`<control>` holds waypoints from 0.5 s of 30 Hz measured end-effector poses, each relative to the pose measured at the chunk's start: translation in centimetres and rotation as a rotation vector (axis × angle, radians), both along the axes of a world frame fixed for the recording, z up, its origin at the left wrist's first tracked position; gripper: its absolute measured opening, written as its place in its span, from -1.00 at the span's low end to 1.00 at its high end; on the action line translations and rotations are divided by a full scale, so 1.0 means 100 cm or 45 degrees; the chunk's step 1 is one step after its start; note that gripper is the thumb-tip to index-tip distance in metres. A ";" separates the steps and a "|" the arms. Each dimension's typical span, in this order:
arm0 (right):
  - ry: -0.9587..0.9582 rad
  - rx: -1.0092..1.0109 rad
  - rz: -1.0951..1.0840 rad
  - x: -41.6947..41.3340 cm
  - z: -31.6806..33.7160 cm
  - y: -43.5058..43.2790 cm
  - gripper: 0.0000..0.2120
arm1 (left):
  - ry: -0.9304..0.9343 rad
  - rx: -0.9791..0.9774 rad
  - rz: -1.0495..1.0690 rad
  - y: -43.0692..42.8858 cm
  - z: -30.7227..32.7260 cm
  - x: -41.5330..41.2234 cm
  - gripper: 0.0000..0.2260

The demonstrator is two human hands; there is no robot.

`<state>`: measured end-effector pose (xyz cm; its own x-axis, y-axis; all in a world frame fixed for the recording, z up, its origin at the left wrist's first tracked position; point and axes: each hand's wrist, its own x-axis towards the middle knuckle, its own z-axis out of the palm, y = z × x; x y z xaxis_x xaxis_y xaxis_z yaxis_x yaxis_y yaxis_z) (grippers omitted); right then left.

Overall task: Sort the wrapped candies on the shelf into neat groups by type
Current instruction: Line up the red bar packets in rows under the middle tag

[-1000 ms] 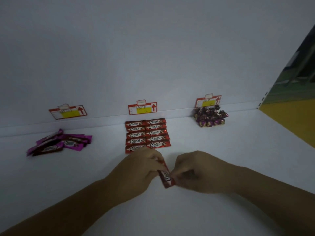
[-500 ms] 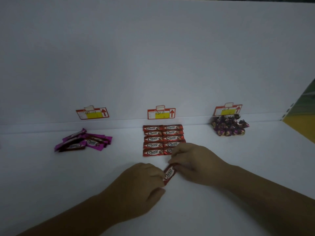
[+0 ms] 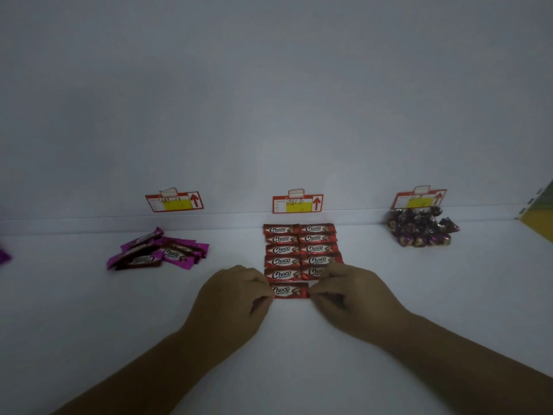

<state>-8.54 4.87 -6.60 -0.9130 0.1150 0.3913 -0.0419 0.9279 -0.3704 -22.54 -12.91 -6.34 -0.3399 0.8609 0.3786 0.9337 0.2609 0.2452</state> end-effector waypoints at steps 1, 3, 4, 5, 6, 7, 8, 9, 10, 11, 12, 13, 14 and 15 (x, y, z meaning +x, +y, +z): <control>-0.003 -0.013 -0.005 0.000 0.000 0.000 -0.90 | -0.027 0.008 0.007 0.000 -0.001 0.000 -0.88; -0.003 -0.022 -0.021 -0.002 0.000 0.000 -0.90 | -0.074 0.025 0.009 -0.001 -0.002 0.000 -0.90; -0.002 -0.022 -0.024 -0.002 -0.001 0.000 -0.90 | -0.091 0.027 0.006 -0.001 -0.003 0.001 -0.92; -0.002 -0.025 -0.026 -0.002 -0.001 0.000 -0.89 | -0.114 0.023 0.004 -0.002 -0.003 0.001 -0.93; -0.007 -0.032 -0.031 -0.002 -0.001 0.000 -0.89 | -0.138 0.020 0.001 -0.002 -0.003 0.001 -0.92; -0.017 -0.039 -0.038 -0.003 -0.002 0.001 -0.89 | -0.151 0.019 -0.004 -0.002 -0.004 0.000 -0.90; -0.029 -0.045 -0.044 -0.003 -0.002 0.001 -0.89 | -0.160 0.022 -0.011 -0.001 -0.005 -0.001 -0.90; -0.039 -0.054 -0.045 -0.004 -0.002 0.002 -0.89 | -0.177 0.026 -0.017 -0.001 -0.005 -0.002 -0.91; -0.051 -0.065 -0.043 -0.004 -0.002 0.002 -0.89 | -0.204 0.036 -0.016 -0.001 -0.005 -0.002 -0.91; -0.063 -0.077 -0.042 -0.004 -0.002 0.002 -0.89 | -0.224 0.051 -0.008 0.000 -0.006 -0.003 -0.89; -0.076 -0.089 -0.045 -0.004 -0.001 0.002 -0.90 | -0.231 0.075 0.000 0.000 -0.009 -0.004 -0.86; -0.076 -0.100 -0.056 -0.004 -0.001 0.002 -0.90 | -0.241 0.103 0.004 0.000 -0.010 -0.005 -0.83; -0.062 -0.110 -0.077 -0.004 0.000 0.002 -0.89 | -0.261 0.127 0.005 0.000 -0.010 -0.005 -0.81; -0.029 -0.115 -0.105 -0.003 0.000 0.001 -0.86 | -0.283 0.138 0.007 -0.001 -0.008 -0.004 -0.78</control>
<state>-8.86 5.01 -6.56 -0.9075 0.2239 0.3555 0.0425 0.8908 -0.4524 -22.89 -12.96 -7.19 -0.4298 0.8172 0.3841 0.8524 0.2269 0.4711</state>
